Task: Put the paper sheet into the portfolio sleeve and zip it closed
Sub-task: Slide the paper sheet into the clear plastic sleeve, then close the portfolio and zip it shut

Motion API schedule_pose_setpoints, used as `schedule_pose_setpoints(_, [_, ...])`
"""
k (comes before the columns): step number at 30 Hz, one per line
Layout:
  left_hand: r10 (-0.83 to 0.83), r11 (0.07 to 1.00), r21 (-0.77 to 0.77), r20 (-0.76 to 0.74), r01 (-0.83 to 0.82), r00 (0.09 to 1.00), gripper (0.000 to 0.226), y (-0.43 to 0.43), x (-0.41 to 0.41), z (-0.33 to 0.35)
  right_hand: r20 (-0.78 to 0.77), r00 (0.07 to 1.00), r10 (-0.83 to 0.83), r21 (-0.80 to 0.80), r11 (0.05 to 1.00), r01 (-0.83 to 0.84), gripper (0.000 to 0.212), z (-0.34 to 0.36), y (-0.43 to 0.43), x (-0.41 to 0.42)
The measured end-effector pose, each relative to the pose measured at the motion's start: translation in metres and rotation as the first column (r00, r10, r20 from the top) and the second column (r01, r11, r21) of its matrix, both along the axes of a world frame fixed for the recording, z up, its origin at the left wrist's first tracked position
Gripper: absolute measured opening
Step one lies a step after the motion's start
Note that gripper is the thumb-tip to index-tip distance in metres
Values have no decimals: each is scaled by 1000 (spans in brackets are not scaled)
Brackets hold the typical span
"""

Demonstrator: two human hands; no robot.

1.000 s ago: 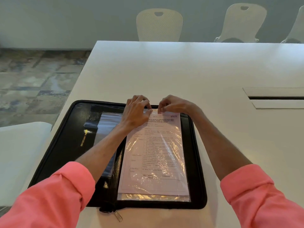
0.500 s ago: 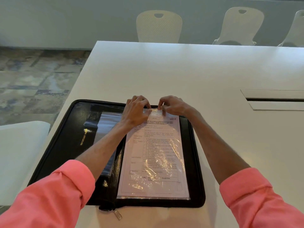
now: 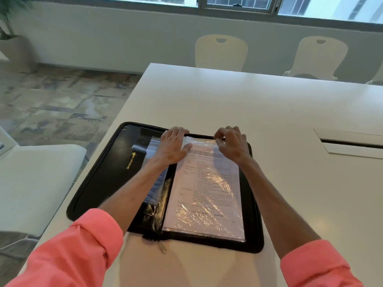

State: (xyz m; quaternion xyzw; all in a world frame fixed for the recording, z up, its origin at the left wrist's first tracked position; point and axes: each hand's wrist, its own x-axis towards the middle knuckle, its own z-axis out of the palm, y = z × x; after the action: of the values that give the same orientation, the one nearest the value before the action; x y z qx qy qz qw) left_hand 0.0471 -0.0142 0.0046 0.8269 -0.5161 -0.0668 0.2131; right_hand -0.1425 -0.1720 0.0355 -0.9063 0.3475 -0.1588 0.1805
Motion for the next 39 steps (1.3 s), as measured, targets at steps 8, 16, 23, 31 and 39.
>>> schedule_pose_setpoints(8, [150, 988, 20, 87, -152, 985, 62, 100, 10, 4, 177, 959, 220, -4, 975, -223, 14, -15, 126, 48])
schedule_pose_setpoints(16, [351, 936, -2, 117, -353, 929, 54, 205, 30, -1, 128, 927, 354, 0, 934, -356, 44, -32, 204, 84])
schedule_pose_setpoints(23, [526, 849, -28, -34, -527, 850, 54, 251, 28, 4, 47, 927, 372, -20, 928, -371, 56, -34, 243, 89])
schedule_pose_setpoints(31, [608, 761, -109, -224, -640, 762, 41, 258, 23, 34, 29, 906, 422, 14, 906, -423, 54, -23, 249, 81])
schedule_pose_setpoints(39, [415, 778, -296, -420, -554, 807, 37, 266, 30, 93, 92, 893, 440, -37, 898, -439, 52, 11, 237, 64])
